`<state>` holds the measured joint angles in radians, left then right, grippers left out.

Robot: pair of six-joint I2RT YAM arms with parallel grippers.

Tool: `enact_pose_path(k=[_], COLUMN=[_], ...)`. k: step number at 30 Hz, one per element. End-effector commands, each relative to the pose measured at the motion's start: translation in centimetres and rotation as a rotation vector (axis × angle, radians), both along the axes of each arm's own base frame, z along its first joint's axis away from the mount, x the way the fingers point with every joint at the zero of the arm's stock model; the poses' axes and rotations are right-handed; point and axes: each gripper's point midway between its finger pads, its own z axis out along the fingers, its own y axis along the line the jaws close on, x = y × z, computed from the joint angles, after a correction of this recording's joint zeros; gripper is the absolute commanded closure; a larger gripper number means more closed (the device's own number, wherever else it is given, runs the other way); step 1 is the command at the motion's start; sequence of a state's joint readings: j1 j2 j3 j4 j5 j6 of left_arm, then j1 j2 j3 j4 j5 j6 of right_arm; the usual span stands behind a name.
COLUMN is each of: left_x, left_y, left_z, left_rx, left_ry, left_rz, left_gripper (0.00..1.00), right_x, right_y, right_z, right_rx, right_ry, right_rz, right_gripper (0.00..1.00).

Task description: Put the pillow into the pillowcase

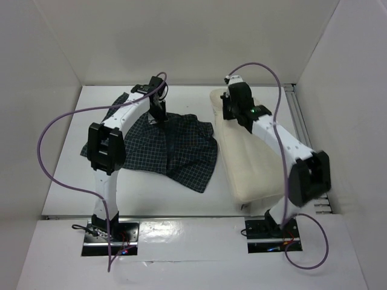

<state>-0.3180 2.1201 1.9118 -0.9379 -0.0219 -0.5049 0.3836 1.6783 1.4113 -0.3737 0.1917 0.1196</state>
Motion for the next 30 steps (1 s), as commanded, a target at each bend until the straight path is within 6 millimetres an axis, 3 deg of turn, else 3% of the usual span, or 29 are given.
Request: enact_pose_path(k=[1,3,4,5,6,7,8,11,14,17,20,22,23,24,25,26,27,28,29,30], left_x=[0.9,1.0,1.1,1.2,1.3,1.2,1.4,1.5,1.0,0.7,0.6,0.9,0.9,0.9,0.9,0.9,0.9,0.9,0.8,0.8], left_y=[0.6,1.1,1.1,1.5,1.9,1.7,2.1,2.4,2.4,2.2,2.1,2.0,2.0,2.0,2.0,2.0,2.0,2.0,2.0,2.0], left_z=[1.3,0.9,0.9,0.9,0.9,0.9,0.9,1.0,0.4,0.6,1.1,1.6,1.6,1.6,1.6,1.6,1.6,1.6,2.1,2.1], left_rx=[-0.002,-0.002,-0.002,-0.01,-0.01,-0.022,-0.022,-0.047,-0.051,-0.062,-0.073,-0.079,-0.079,-0.079,-0.079,-0.079,-0.079,-0.079,-0.082,-0.082], left_ry=[-0.024,-0.014,-0.014,-0.012,-0.012,-0.008,-0.008,0.0,0.023,0.027,0.019,0.0,0.0,0.0,0.0,0.0,0.0,0.0,-0.01,-0.01], left_rz=[0.029,0.05,0.05,0.058,0.067,0.072,0.081,0.099,0.096,0.092,0.088,0.087,0.087,0.087,0.087,0.087,0.087,0.087,0.087,0.087], left_gripper=[1.0,1.0,1.0,1.0,1.0,1.0,1.0,1.0,1.0,1.0,1.0,1.0,1.0,1.0,1.0,1.0,1.0,1.0,1.0,1.0], right_x=[-5.7,-9.5,-11.8,-13.1,-14.3,-15.2,-16.1,-17.1,-18.5,-20.7,-21.3,-21.8,-23.0,-22.4,-22.4,-23.2,-22.9,-21.5,-21.2,-20.0], right_y=[6.5,7.3,9.2,9.2,9.1,8.5,7.7,5.6,5.2,1.9,-0.1,-0.1,0.1,0.9,1.5,1.4,1.6,1.7,1.6,0.6], right_z=[6.3,4.9,4.1,2.9,1.6,-0.2,-1.1,-2.3,-3.1,-5.1,-5.9,-6.8,-8.4,-9.0,-9.5,-12.0,-12.9,-13.4,-14.1,-14.6], right_rx=[0.063,0.02,0.011,-0.002,-0.014,-0.021,-0.037,-0.014,0.05,0.045,0.088,0.159,0.201,0.261,0.296,0.295,0.302,0.317,0.282,0.197], right_ry=[-0.195,-0.195,-0.187,-0.149,-0.104,-0.045,0.002,0.115,0.233,0.332,0.343,0.379,0.434,0.423,0.42,0.453,0.446,0.405,0.403,0.373], right_rz=[0.336,0.372,0.432,0.432,0.438,0.401,0.37,0.197,0.071,-0.173,-0.279,-0.287,-0.278,-0.275,-0.252,-0.252,-0.25,-0.254,-0.247,-0.277], right_gripper=[1.0,1.0,1.0,0.97,0.43,0.22,0.14,0.08,0.18,0.13,0.13,0.13,0.14,0.14,0.19,0.24,0.31,0.52,1.0,1.0])
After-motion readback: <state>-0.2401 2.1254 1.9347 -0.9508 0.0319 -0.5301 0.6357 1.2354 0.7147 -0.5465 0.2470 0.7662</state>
